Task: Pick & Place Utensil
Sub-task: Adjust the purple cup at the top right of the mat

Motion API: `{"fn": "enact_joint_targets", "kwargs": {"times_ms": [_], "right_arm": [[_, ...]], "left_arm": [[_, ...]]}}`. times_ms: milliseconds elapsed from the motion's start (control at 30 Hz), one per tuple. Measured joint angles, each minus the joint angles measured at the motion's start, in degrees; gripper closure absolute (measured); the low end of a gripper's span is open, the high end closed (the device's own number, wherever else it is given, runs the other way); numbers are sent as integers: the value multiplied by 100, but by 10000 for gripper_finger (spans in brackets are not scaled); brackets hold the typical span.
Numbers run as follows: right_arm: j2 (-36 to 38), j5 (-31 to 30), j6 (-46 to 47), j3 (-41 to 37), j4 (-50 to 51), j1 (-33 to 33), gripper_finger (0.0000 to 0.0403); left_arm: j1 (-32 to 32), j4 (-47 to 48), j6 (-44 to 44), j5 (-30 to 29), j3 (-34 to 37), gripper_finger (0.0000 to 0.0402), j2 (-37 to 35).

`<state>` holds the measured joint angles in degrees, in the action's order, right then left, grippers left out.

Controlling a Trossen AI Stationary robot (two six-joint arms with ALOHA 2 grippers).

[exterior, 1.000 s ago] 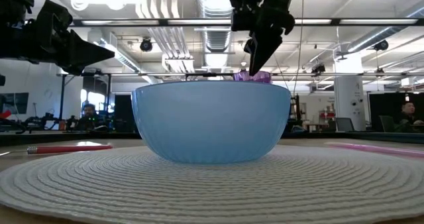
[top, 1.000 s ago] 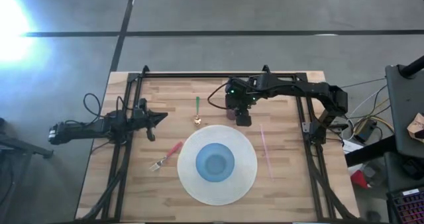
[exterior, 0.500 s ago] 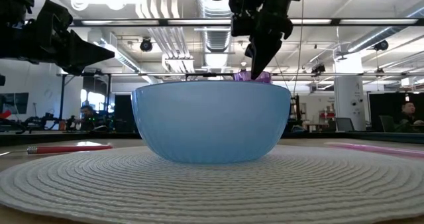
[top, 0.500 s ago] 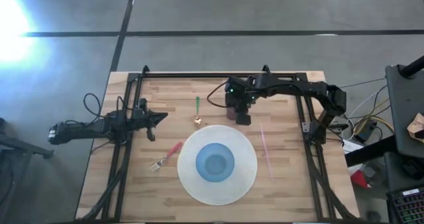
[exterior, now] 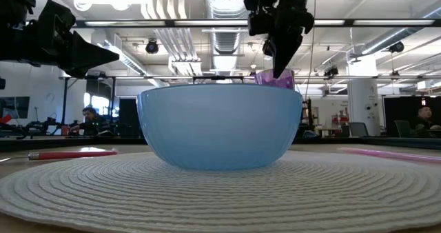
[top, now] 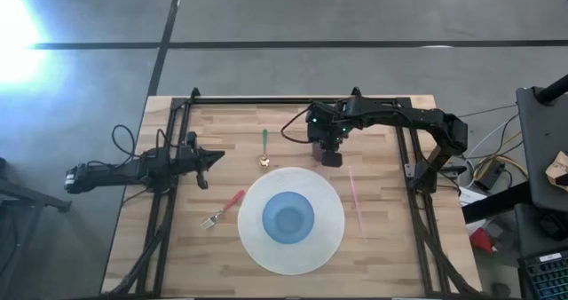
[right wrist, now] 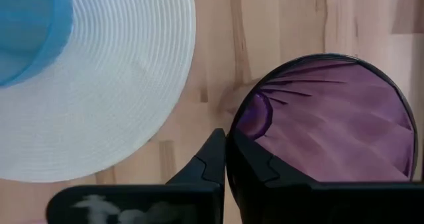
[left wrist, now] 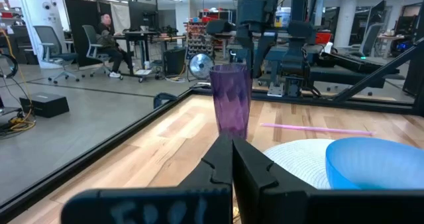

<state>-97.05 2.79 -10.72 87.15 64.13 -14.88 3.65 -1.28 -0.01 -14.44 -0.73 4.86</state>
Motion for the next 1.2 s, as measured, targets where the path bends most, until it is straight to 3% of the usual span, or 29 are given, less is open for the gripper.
{"fn": "enact_joint_targets", "kwargs": {"times_ms": [400,833,1200], "right_arm": [[830,-352,576,-147,457,794,394],[2042,-451,1508,-1432,-198,1279,394],[1548,-449,1394,-1563,-345,1277,394]], "left_arm": [[-1,-2,-39,-2,0,401,22],[-1,-22,-71,-2,1,401,22],[-1,-31,-115,-2,2,401,22]]}}
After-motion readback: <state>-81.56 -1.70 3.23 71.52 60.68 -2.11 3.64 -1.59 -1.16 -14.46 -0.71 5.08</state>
